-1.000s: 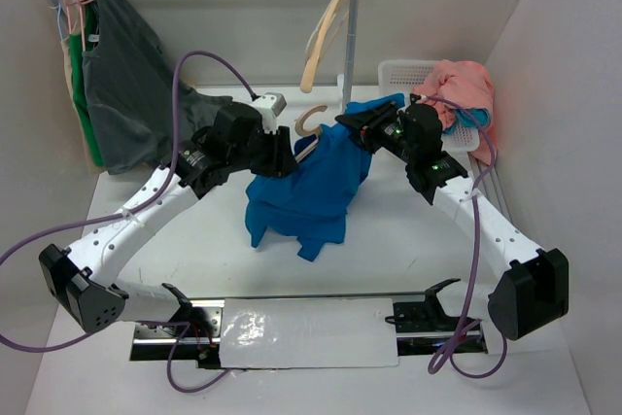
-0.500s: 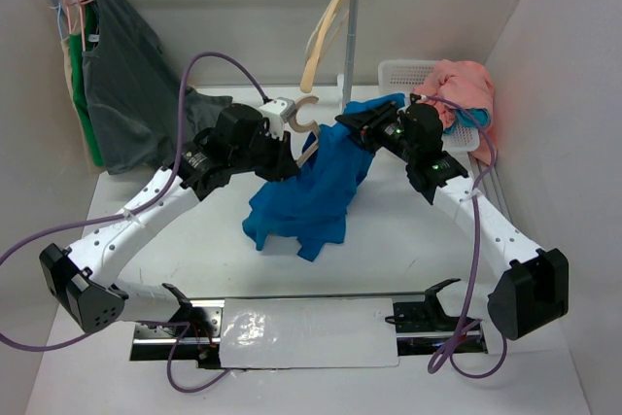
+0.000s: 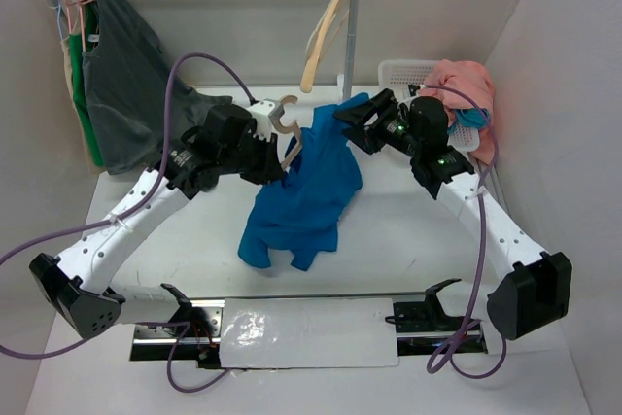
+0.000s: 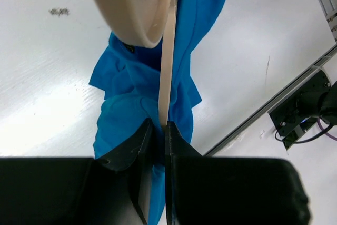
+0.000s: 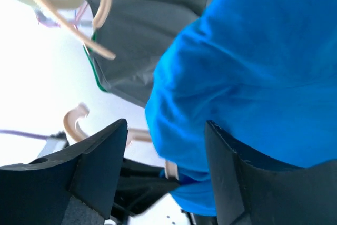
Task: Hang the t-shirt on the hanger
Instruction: Place tshirt on hanger
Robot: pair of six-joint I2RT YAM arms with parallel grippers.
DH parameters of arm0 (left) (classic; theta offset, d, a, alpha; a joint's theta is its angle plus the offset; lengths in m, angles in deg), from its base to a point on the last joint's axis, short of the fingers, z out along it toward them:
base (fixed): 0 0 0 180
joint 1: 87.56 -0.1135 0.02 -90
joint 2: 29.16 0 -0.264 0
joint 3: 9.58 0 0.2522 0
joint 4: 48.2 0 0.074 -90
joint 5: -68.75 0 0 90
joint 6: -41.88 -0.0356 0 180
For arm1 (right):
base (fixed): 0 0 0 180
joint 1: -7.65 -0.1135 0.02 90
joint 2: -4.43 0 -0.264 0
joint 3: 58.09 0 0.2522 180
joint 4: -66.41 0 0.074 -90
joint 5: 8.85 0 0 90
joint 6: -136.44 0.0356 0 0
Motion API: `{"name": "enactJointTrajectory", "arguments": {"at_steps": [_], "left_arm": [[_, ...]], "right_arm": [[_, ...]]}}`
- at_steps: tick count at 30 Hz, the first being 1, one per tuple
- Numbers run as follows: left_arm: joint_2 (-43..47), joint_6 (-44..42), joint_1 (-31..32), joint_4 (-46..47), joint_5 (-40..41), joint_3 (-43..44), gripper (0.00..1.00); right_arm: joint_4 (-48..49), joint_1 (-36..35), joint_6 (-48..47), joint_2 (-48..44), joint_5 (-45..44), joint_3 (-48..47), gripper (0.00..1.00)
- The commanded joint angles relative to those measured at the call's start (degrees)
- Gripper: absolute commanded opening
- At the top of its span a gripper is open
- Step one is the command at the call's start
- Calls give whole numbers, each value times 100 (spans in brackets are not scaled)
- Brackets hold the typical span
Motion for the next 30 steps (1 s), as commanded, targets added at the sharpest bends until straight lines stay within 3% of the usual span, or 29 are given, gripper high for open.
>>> {"name": "enactJointTrajectory", "arguments": {"at_steps": [1, 5, 7, 9, 12, 15, 18, 20, 21, 24, 27, 30], "left_arm": [[217, -143, -197, -516, -157, 586, 0], [383, -144, -250, -815, -307, 657, 0], [384, -144, -320, -1103, -500, 832, 0], [332, -223, -373, -1324, -702, 1087, 0], [270, -276, -373, -1536, -843, 1202, 0], [270, -328, -373, -1589, -905, 1263, 0], [270, -276, -373, -1589, -958, 1325, 0], [270, -276, -373, -1650, -888, 1325, 0], [270, -276, -373, -1651, -827, 1377, 0], [270, -276, -373, -1756, -721, 1378, 0], [270, -276, -426, -1756, -668, 1439, 0], [217, -223, -426, -1756, -668, 1439, 0]], "right_arm": [[-371, 28, -890, -30, 415, -422, 68], [-800, 28, -1592, 372, 793, -860, 68], [-1222, -182, -2277, 611, 925, -1405, 73], [-1530, -384, -2673, 884, 839, -1748, 86], [-1619, -762, -3087, 1094, 785, -2109, 89], [-1812, -956, -3220, 1297, 601, -2329, 82], [-1743, -1070, -3098, 1245, 461, -2224, 48], [-1619, -1070, -2966, 1131, 390, -2101, 39], [-1619, -1070, -2965, 1044, 259, -2101, 42], [-1786, -1070, -3070, 990, 196, -2101, 71], [-1848, -1070, -3071, 876, 196, -2101, 69], [-1795, -1070, -3071, 823, 196, -1961, 54]]}}
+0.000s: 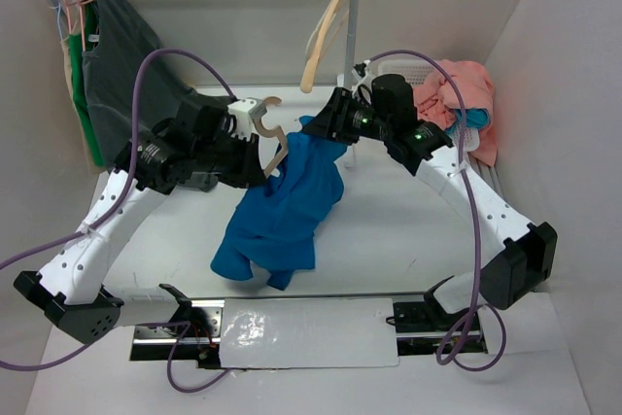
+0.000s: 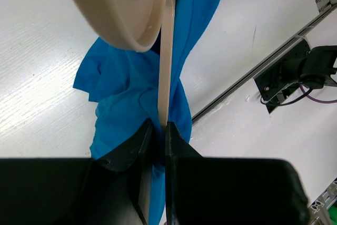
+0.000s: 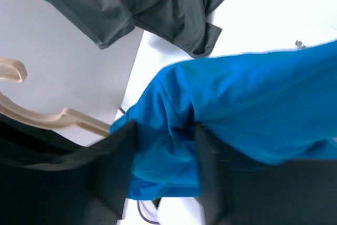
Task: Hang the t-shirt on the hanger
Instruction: Place tshirt on hanger
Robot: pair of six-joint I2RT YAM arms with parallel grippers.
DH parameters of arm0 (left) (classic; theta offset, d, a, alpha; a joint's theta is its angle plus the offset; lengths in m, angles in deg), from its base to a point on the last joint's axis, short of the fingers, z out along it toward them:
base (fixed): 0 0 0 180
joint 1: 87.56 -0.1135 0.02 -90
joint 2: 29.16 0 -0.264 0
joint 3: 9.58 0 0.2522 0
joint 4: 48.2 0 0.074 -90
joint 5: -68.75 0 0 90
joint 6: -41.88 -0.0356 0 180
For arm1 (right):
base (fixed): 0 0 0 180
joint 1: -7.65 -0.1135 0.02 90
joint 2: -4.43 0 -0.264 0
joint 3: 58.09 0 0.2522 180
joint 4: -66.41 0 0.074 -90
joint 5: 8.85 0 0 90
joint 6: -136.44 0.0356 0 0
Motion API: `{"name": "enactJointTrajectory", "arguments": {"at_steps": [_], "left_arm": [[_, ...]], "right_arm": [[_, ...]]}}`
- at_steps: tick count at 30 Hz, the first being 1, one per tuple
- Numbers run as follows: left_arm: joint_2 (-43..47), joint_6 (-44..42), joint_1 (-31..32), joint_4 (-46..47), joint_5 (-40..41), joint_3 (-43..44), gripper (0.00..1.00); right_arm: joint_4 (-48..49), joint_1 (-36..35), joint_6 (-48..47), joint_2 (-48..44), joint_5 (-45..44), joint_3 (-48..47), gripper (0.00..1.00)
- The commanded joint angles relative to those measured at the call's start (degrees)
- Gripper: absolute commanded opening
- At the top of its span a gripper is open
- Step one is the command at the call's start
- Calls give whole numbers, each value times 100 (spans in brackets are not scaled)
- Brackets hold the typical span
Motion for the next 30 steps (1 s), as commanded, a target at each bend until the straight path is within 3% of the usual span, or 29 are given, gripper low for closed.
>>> {"name": "enactJointTrajectory", "arguments": {"at_steps": [1, 6, 19, 27, 28, 30], "left_arm": [[64, -68, -39, 180, -67, 335, 0], [64, -68, -39, 180, -50, 336, 0], [64, -595, -276, -399, 48, 555, 0], [240, -534, -276, -225, -67, 608, 0], [240, -455, -276, -224, 55, 608, 0], [301, -402, -276, -224, 109, 783, 0]], "right_arm": [[-7, -30, -96, -259, -36, 53, 49], [-6, -30, -43, -259, -87, 123, 0], [-411, 585, -210, -593, -966, -808, 0], [-271, 638, -53, -540, -132, -309, 0], [-210, 638, -52, -540, -53, -203, 4], [-383, 638, -209, -488, 97, -114, 39]]}}
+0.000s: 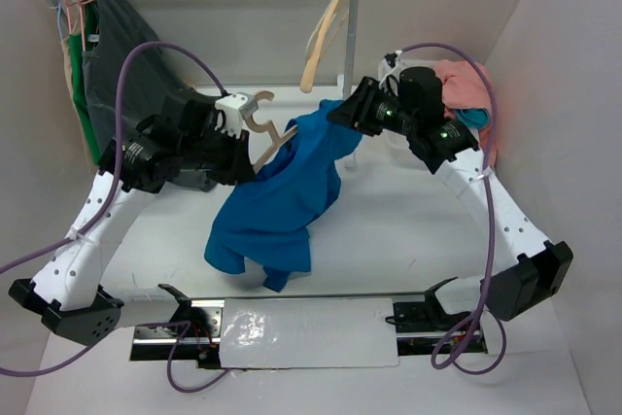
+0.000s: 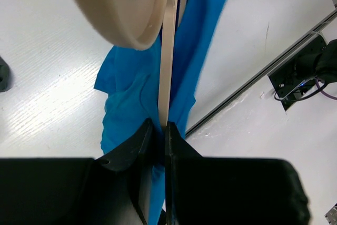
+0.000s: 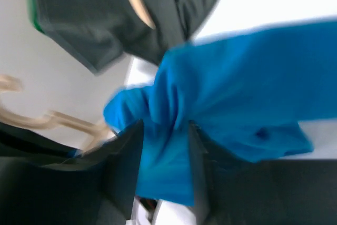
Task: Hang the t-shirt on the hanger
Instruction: Place tshirt on hanger
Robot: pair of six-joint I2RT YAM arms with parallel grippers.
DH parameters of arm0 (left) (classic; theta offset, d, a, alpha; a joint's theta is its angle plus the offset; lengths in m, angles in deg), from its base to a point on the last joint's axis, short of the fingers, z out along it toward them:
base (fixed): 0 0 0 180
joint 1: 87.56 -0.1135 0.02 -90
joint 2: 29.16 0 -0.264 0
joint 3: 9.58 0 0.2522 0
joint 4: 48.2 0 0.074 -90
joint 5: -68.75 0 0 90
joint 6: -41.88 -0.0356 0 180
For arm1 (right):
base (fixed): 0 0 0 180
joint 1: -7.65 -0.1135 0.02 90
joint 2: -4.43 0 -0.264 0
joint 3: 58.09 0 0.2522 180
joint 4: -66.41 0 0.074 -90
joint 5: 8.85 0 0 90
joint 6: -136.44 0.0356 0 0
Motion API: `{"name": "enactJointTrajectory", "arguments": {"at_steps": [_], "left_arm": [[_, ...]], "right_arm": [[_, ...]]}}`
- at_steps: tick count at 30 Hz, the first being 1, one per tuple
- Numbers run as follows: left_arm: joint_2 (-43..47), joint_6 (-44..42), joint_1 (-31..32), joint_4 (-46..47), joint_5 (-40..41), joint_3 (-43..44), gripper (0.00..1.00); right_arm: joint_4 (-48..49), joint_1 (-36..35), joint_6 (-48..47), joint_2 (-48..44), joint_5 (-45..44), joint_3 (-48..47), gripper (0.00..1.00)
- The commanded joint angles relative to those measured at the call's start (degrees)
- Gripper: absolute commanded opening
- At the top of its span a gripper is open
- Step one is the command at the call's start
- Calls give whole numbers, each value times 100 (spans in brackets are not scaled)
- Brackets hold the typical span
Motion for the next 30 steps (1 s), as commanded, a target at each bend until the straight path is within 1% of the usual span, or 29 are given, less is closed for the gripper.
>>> {"name": "enactJointTrajectory", "arguments": {"at_steps": [1, 2, 3, 4, 7, 9, 10, 11, 13, 14, 16, 18, 20, 21, 24, 25, 27, 28, 30], "left_arm": [[257, 123, -29, 176, 50, 443, 0], [257, 123, -29, 115, 102, 504, 0], [257, 192, -29, 54, 103, 687, 0], [257, 193, -29, -8, 224, 785, 0], [117, 430, -29, -315, 383, 1163, 0], [117, 631, -29, -368, 463, 1269, 0], [117, 737, -29, -499, 576, 1522, 0], [117, 738, -29, -501, 577, 1524, 0], [29, 790, -29, -720, 577, 1962, 0], [-58, 791, -29, -781, 638, 2120, 0], [-120, 843, -29, -852, 691, 2480, 0], [-173, 904, -29, -931, 744, 2710, 0], [-225, 958, -29, -1045, 692, 2903, 0], [-226, 1027, -29, -1046, 692, 2904, 0], [-226, 1098, -29, -1194, 639, 3035, 0], [-226, 1168, -29, -1273, 639, 3036, 0], [-226, 1239, -29, -1388, 639, 3237, 0], [-226, 1317, -29, -1449, 639, 3290, 0], [-174, 1370, -29, -1450, 639, 3291, 0]], "right_arm": [[-216, 24, -225, -11, 370, 94, 50], [-548, 24, -391, -11, 240, 24, 60], [-552, 24, -454, -81, 108, 23, 60], [-621, 24, -507, -177, 2, 92, 62], [-762, 24, -735, -625, -411, 426, 62], [-815, 24, -1060, -888, -412, 794, 66], [-815, 24, -1278, -942, -282, 1075, 73], [-815, 24, -1281, -943, -280, 1078, 77], [-763, 24, -1622, -1004, 210, 1498, 84], [-710, 24, -1710, -1004, 386, 1630, 90], [-526, -142, -1965, -838, 615, 1973, 94], [-369, -449, -2089, -671, 564, 2192, 96], [-306, -687, -2089, -338, 178, 2194, 96], [-158, -932, -2089, -232, 64, 2246, 96], [317, -1267, -1967, 50, -428, 2413, 96], [701, -1442, -1836, 111, -708, 2561, 96], [1081, -1575, -1659, 287, -974, 2677, 95], [1570, -1689, -1519, 349, -1044, 2825, 93], [2056, -1777, -1404, 620, -1098, 2906, 90]]}}
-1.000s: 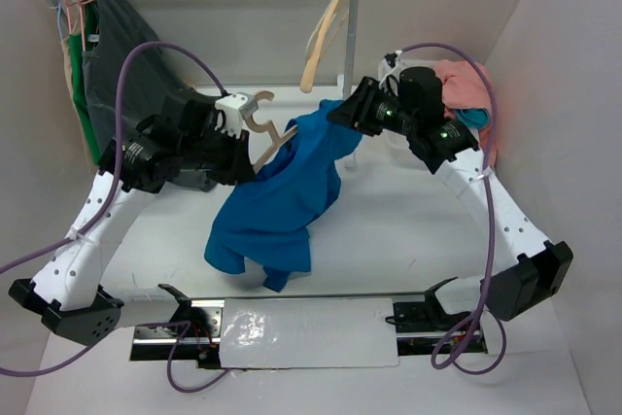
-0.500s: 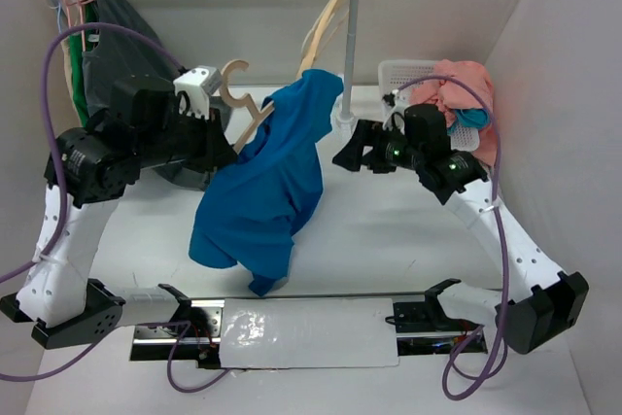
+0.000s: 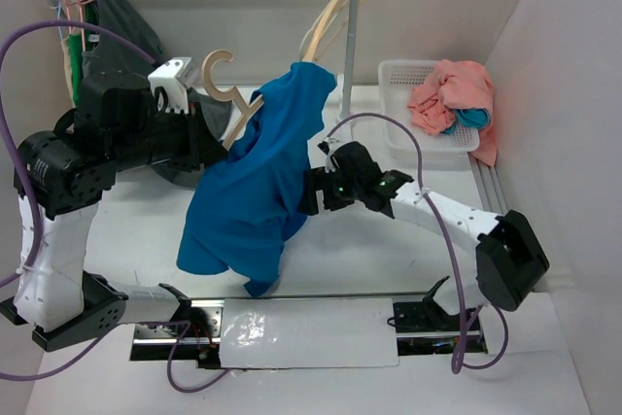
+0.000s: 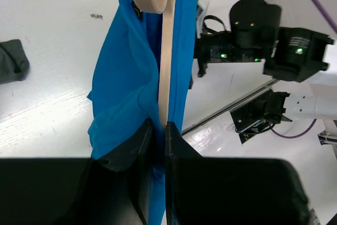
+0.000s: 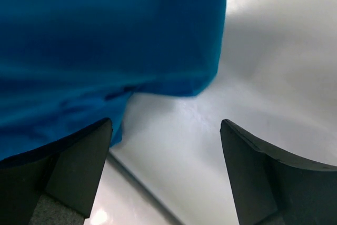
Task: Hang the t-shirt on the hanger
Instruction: Place tshirt on hanger
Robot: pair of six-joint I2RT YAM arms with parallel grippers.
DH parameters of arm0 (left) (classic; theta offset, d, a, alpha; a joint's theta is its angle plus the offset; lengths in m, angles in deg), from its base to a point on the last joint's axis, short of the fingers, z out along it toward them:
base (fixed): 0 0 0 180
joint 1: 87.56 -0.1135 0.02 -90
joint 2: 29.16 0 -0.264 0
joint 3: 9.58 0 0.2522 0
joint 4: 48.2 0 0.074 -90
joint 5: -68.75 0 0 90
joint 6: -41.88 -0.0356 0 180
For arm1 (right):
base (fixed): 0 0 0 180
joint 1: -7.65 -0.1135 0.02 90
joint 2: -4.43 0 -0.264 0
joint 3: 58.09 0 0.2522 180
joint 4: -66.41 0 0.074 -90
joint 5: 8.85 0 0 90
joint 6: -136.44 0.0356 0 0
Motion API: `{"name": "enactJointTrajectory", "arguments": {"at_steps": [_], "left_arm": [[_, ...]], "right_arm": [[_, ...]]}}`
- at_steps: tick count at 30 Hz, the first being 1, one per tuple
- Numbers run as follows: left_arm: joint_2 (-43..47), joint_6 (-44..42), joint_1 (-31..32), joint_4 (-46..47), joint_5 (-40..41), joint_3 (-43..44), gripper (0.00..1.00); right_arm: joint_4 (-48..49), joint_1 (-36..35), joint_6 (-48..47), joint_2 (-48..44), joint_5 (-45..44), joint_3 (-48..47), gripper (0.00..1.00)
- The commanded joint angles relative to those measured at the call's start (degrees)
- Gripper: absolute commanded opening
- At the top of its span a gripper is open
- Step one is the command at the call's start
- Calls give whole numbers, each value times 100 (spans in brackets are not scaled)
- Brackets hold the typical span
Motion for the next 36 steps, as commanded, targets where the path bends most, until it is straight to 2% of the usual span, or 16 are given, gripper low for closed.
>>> {"name": "enactJointTrajectory", "arguments": {"at_steps": [1, 4, 6, 8, 9, 10, 13, 16, 19, 24, 27, 28, 30, 31, 34, 36], "left_arm": [[117, 226, -25, 154, -43, 246, 0], [170, 226, -25, 154, -43, 299, 0], [170, 226, -25, 154, -43, 299, 0], [170, 226, -25, 154, -43, 369, 0], [170, 226, -25, 154, 9, 430, 0], [170, 226, -25, 154, 79, 500, 0], [170, 226, -25, 154, 246, 571, 0], [170, 155, -25, 154, 536, 546, 0], [57, 155, -25, 154, 669, 545, 0], [117, 155, -25, 154, 738, 423, 0], [310, 155, -25, 154, 678, 124, 0], [511, 225, -25, 154, 617, -7, 0], [732, 278, -25, 154, 423, -455, 0], [846, 278, -25, 154, 362, -622, 0], [1250, 392, -25, 154, 177, -1299, 0], [1435, 445, -25, 154, 272, -1686, 0]], "right_arm": [[1698, -230, 299, 352, -568, 84, 88], [1966, -397, 352, 958, -998, 32, 80], [2106, -468, 404, 1362, -1288, -83, 69], [2176, -468, 405, 1435, -1509, -153, 38], [2177, -468, 405, 1435, -1797, -214, 15], [1985, -468, 405, 1330, -2009, -276, 0], [1308, -302, 484, 576, -2748, -329, 0], [824, 155, 309, -450, -2889, -259, 0], [263, 567, -121, -998, -2837, -433, 0], [-125, 683, -184, -1053, -2671, -251, 1], [-310, 683, -35, -1053, -2354, -14, 14], [-406, 614, 52, -1105, -2284, 39, 22], [-503, 534, 105, -1176, -2283, 118, 47], [-608, 481, 106, -1254, -2422, 119, 68], [-776, 481, 168, -1316, -2643, 172, 80], [-969, 481, 168, -1316, -2827, 58, 82]]}}
